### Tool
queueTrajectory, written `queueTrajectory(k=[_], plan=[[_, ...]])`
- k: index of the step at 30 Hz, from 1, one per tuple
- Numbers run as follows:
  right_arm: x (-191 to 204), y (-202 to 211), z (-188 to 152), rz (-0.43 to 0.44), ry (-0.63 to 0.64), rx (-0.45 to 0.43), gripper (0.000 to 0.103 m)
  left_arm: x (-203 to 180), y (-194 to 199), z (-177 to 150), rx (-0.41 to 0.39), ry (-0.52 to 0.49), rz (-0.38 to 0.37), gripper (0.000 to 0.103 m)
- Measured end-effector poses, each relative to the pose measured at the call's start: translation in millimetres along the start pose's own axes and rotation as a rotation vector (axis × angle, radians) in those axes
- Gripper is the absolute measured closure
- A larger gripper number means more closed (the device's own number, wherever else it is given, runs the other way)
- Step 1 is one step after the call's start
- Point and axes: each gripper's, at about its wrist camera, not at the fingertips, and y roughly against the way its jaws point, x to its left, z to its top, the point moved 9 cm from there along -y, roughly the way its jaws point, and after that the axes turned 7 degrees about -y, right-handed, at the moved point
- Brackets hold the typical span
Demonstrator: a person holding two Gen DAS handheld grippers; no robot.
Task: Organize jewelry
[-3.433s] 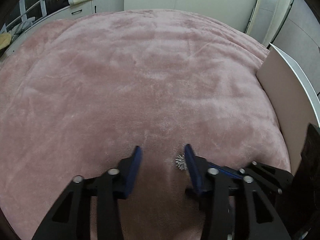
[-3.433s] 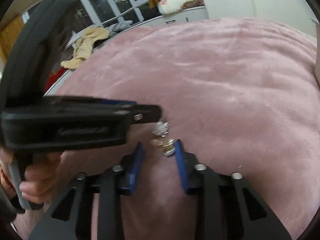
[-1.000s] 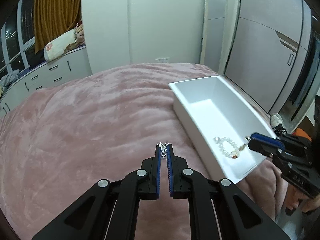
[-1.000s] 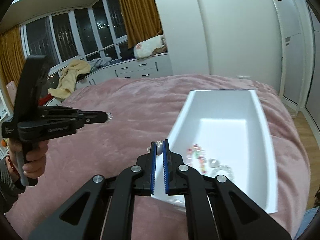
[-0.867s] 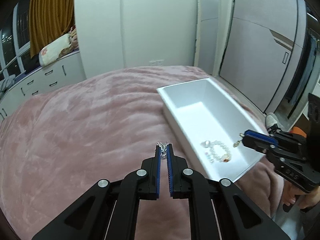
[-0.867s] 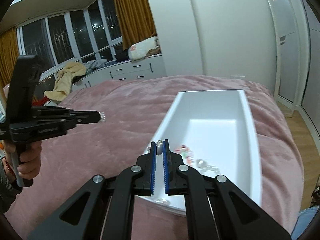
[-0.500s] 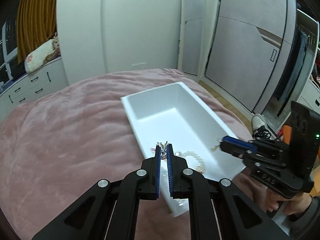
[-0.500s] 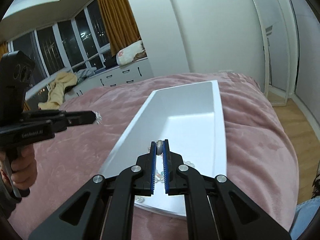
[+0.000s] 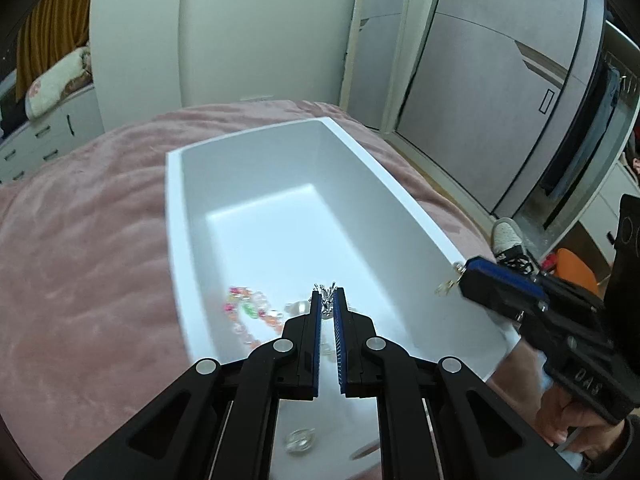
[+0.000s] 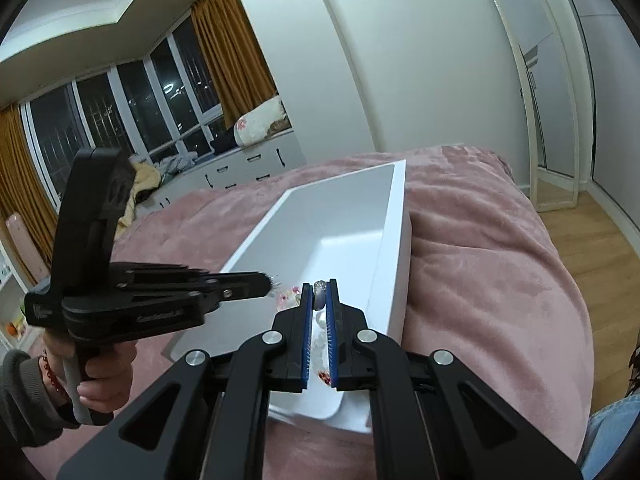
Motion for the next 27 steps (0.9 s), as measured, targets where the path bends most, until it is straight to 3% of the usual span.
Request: queueTrajectory(k=[11,12,13,14,16,18,19,24,26,27], plan=[[4.5,-17.5,-8.9,-0.027,0.044,0.047,0.094,1.3,-19.2,-10.7,0.034,0.012,-0.004,0.088],[4.1,-16.3,-8.3,-0.036,0.046,0.039,0.084,2.4,-19.2,-11.2,0.037,0.011,-0.001,0.083],[3.9,-14.6,-6.8,-0.041,0.051,0.025,0.064,4.1,-18.7,-11.6,0.040,0.014,0.005,0.064],[6.3,-10.9,-4.6,-0.026,0.056,0.001,0.056,6.4,-16.8,-11.3,0.034,0.018,0.021,0.052],[7.5,-4.5,-1.7,-0.038,0.064,-0.036,0.024,9.2,-10.0,-10.3,0.018,0.020,0.035,0.051],[6.5,6.4,2.1,-0.056,0.066,-0.090,0.009,11.0,-0.9,-10.4,0.005,0.038,0.031,0.048],[4.6,9.8,4.2,-0.063,0.056,-0.104,0.005,11.3,3.9,-10.2,-0.002,0.039,0.035,0.046],[-2.3,35.5,17.6,-0.098,0.031,-0.179,0.005,14.7,35.1,-12.5,-0.043,0.047,0.063,0.036],[2.3,44.8,20.3,-0.103,0.023,-0.182,0.005,15.0,53.0,-15.9,-0.060,0.049,0.098,0.015],[6.3,49.3,22.1,-0.101,0.013,-0.181,0.005,13.0,67.2,-18.3,-0.080,0.048,0.109,0.013]])
